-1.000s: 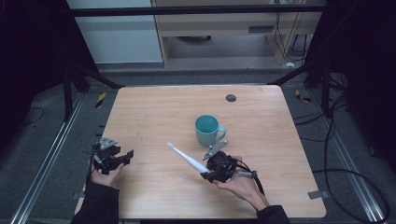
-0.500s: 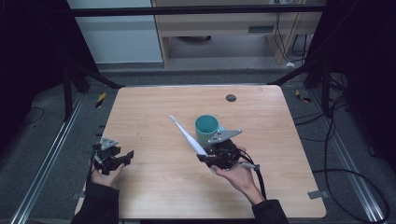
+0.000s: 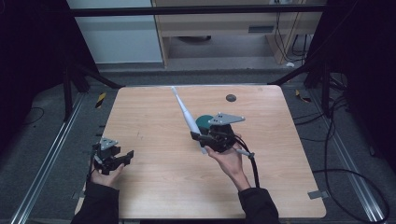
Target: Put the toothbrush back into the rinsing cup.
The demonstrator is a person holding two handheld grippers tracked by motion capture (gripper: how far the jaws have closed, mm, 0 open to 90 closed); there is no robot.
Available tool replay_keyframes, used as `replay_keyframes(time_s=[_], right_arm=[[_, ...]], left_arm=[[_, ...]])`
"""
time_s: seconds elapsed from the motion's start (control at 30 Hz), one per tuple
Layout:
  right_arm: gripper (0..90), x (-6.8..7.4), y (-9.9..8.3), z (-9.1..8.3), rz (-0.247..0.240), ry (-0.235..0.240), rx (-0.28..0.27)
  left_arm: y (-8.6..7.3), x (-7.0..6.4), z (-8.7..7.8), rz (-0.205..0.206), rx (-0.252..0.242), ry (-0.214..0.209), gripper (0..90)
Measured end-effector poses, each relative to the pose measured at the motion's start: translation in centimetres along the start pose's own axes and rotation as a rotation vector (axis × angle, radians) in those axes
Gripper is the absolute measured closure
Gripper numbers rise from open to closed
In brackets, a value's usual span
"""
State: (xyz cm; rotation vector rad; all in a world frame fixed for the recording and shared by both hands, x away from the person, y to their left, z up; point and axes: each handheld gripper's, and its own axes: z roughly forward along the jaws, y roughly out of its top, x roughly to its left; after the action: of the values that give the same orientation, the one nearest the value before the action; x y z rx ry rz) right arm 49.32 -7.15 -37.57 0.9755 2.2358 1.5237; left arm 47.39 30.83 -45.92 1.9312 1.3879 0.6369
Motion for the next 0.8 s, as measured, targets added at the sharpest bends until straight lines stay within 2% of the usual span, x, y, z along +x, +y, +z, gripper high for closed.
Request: replay_keyframes(time_s=[0.6,0.8], right_arm=[[66.2,-4.0,3.4,2.4,0.068,-0.130,-0.155],[66.2,-5.3,3.8,3.3,0.079,-0.171,-0.159]], left_arm=[[0.0,-0.1,0.0,-0.002,-0.011,-0.002,39.9],[0.0,0.1,0.0,-0.008,-0.015,-0.002,39.9]])
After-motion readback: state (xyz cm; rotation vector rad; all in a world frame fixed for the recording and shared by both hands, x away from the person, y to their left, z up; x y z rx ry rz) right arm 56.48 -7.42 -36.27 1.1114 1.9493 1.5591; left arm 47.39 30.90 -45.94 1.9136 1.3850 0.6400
